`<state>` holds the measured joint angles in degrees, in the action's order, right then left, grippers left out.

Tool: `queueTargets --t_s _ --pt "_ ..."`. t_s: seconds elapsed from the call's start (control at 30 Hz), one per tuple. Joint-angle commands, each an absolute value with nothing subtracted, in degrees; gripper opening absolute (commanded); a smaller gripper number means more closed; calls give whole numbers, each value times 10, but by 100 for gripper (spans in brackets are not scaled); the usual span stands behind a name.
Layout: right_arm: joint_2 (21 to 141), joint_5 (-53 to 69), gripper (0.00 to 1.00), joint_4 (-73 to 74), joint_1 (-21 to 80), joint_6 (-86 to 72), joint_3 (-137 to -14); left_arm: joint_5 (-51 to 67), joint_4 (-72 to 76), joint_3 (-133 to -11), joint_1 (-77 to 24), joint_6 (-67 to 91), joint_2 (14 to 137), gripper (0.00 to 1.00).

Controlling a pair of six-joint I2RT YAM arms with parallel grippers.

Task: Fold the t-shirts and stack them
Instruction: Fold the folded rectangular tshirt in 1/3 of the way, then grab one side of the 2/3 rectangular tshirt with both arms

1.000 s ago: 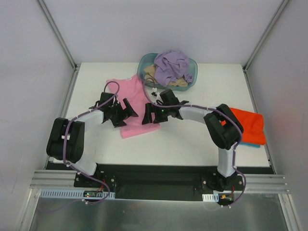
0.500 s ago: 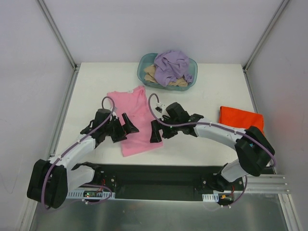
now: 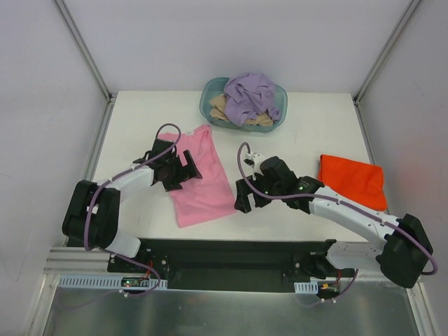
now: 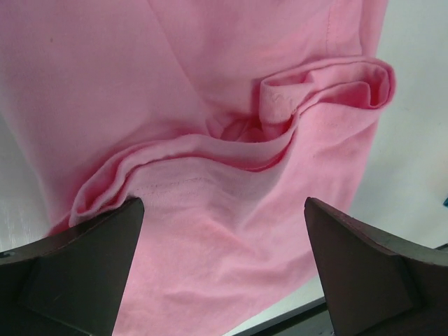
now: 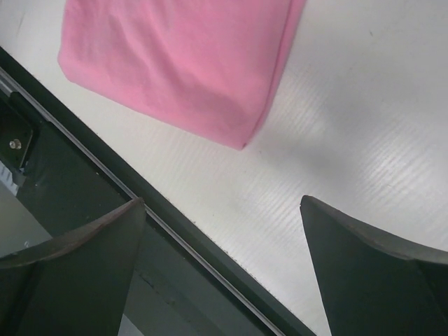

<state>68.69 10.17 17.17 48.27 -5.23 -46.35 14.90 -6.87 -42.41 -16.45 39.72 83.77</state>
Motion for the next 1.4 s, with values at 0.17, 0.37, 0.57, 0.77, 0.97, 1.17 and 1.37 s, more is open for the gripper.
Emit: queueTargets --t_s 0.17,0.37,0.57,0.77,0.97,1.17,1.37 --pt "564 -26 97 189 485 -48 -432 167 -115 -464 -158 359 789 99" --pt "555 -106 97 203 480 -104 -431 137 -181 -401 -158 382 622 100" --pt "605 -34 97 175 480 -101 -437 128 -260 -276 -158 412 476 99" --pt "685 49 97 166 480 -107 -461 194 -287 -184 -160 471 405 90" --pt "748 82 99 135 480 -133 -464 175 -289 -156 -160 505 370 63" --pt "795 97 99 133 478 -140 -479 161 -287 -163 -161 504 400 36" --pt "833 91 96 128 476 -161 -492 153 -283 -156 -162 495 424 23"
